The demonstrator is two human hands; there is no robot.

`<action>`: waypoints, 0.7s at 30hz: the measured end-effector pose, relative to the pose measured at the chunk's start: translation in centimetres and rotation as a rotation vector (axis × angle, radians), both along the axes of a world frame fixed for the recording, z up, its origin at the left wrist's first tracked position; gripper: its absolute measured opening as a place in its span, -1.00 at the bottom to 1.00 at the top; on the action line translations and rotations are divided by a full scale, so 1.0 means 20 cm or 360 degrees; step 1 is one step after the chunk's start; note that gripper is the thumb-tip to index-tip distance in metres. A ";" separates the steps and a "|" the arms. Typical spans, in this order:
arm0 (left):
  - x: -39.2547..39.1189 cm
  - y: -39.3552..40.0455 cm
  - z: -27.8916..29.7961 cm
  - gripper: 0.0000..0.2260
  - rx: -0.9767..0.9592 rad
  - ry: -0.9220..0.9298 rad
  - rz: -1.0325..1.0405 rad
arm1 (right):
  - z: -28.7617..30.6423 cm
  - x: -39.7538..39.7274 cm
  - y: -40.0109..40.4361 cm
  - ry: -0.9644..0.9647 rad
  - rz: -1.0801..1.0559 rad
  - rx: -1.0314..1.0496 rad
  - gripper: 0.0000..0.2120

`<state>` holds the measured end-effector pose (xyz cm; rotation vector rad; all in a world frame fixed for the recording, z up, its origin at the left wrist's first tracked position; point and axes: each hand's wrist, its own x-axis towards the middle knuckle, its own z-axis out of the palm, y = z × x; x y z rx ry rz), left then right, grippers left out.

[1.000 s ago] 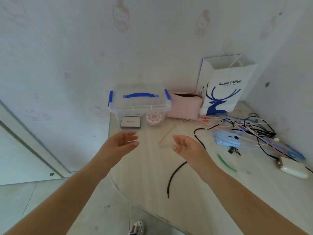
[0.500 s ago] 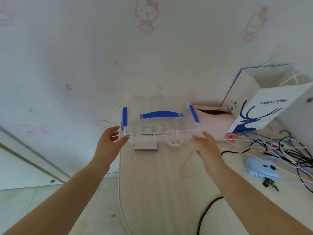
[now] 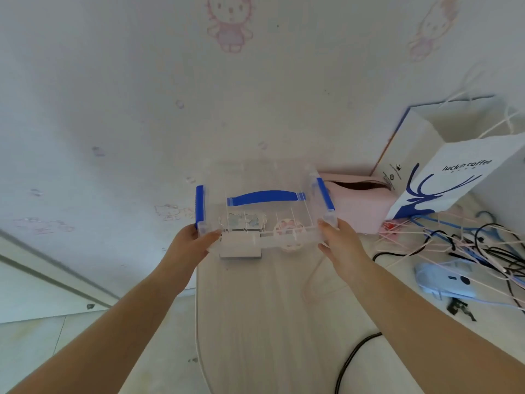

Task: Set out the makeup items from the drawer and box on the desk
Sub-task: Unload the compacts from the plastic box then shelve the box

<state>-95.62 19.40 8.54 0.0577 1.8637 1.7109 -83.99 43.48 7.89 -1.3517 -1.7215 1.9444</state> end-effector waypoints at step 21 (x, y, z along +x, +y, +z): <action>0.60 0.36 0.27 -0.85 0.0123 0.0263 -0.0920 | 0.22 1.22 -0.30 0.0473 -0.1007 0.0206 -0.90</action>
